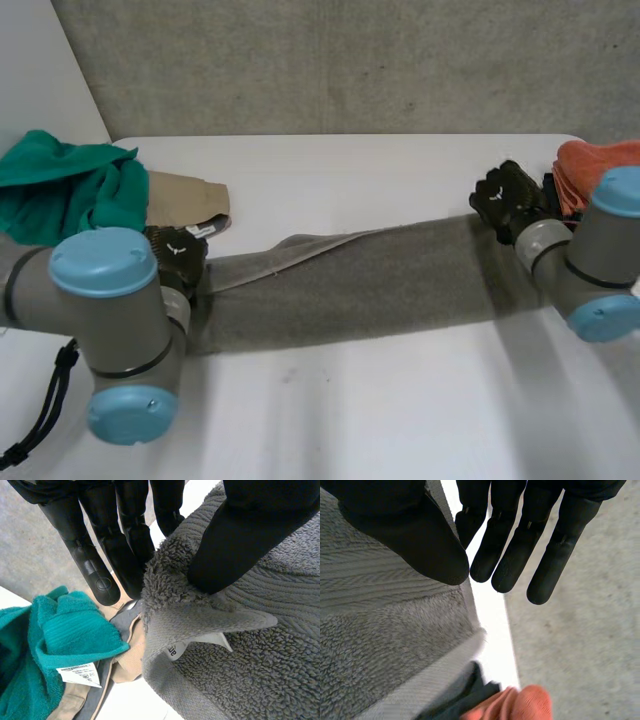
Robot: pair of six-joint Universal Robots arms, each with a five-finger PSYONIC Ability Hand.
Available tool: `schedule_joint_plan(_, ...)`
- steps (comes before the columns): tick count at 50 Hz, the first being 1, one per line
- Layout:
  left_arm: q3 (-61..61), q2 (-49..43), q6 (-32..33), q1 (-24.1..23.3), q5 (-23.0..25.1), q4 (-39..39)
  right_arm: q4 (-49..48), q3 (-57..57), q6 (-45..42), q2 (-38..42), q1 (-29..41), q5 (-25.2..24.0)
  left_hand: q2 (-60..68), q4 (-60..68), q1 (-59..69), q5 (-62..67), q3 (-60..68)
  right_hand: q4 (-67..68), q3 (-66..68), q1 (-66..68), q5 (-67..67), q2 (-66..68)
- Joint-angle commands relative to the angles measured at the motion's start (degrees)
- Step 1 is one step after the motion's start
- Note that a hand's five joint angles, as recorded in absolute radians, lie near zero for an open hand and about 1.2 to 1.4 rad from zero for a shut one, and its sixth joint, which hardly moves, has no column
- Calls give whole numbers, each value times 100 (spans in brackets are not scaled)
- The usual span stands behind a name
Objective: Fold the laundry.
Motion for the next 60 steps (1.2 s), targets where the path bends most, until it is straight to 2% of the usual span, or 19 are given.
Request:
schedule_joint_plan(1,598,-532,12,11,16,29,-835,-777,39,891,94,45,1116,1106,1443,1374,1138,1096,1143,1451,1087,1254)
schedule_joint_plan(4,887,-796,12,3,-10,64,-968,-1102,48,1278,164,71,902,892,1229,1160,924,986,1033,1340,976,1144)
schedule_joint_plan(5,941,-840,12,3,-36,65,-994,-1181,57,1348,199,80,333,324,661,591,356,-681,-634,-326,-690,-523)
schedule_joint_plan(6,994,-875,12,3,-71,65,-1038,-1304,74,1453,234,124,-572,-581,-244,-314,-549,-4894,-4847,-4539,-4903,-4736)
schedule_joint_plan(7,1038,-893,3,3,-106,65,-1064,-1340,101,1480,243,167,-2096,-2106,-1769,-1838,-2074,-5904,-5857,-5549,-5913,-5746)
schedule_joint_plan(8,1073,-885,-5,3,-176,65,-1082,-1357,153,1489,243,211,-5692,-5701,-5364,-5434,-5669,-5904,-5857,-5549,-5913,-5746)
schedule_joint_plan(9,1073,-876,3,3,-203,73,-1100,-1358,223,1490,252,255,-5884,-5894,-5557,-5626,-5862,-5904,-5857,-5549,-5913,-5746)
schedule_joint_plan(12,1030,-806,3,-50,-177,65,-995,-1279,706,1393,261,475,-5884,-5894,-5557,-5626,-5862,-5904,-5857,-5549,-5913,-5746)
schedule_joint_plan(16,775,-332,38,-33,-151,-6,-477,-788,1374,709,191,449,-5884,-5894,-5557,-5626,-5862,-5904,-5857,-5549,-5913,-5746)
schedule_joint_plan(17,696,-209,39,-24,-142,-6,-223,-569,1602,333,165,406,-5884,-5894,-5557,-5626,-5862,-5904,-5857,-5549,-5913,-5746)
schedule_joint_plan(21,230,310,56,-24,7,-32,418,-94,1963,-196,103,82,-5884,-5894,-5557,-5626,-5862,-5904,-5857,-5549,-5913,-5746)
schedule_joint_plan(28,-306,715,47,38,754,-137,1456,557,1956,-794,-248,-464,-5863,-5872,-5535,-5605,-5840,-5904,-5857,-5549,-5913,-5746)
schedule_joint_plan(33,-316,576,30,239,1062,-146,1590,909,1947,-989,-380,-614,-5796,-5805,-5468,-5538,-5773,-5904,-5857,-5549,-5913,-5746)
schedule_joint_plan(42,501,-559,65,521,1045,-76,1555,1287,1947,-989,-468,-676,-5544,-5553,-5216,-5286,-5521,-5904,-5857,-5549,-5913,-5746)
schedule_joint_plan(48,1204,-1086,74,916,1001,187,1449,1507,1947,-1024,-530,-667,-5257,-5267,-4930,-4999,-5235,-5904,-5857,-5549,-5913,-5746)
schedule_joint_plan(51,1319,-1061,100,1091,913,240,1379,1639,1947,-1199,-670,-685,-5223,-5233,-4896,-4965,-5201,-5904,-5857,-5549,-5913,-5746)
schedule_joint_plan(54,1232,-1034,100,1066,843,223,1308,1762,1938,-1410,-890,-711,-5223,-5233,-4896,-4965,-5201,-5904,-5857,-5549,-5913,-5746)
schedule_joint_plan(60,424,-174,12,926,842,196,1370,1842,1675,-1455,-1171,-711,-5341,-5351,-5014,-5083,-5319,-5812,-5765,-5457,-5821,-5654)
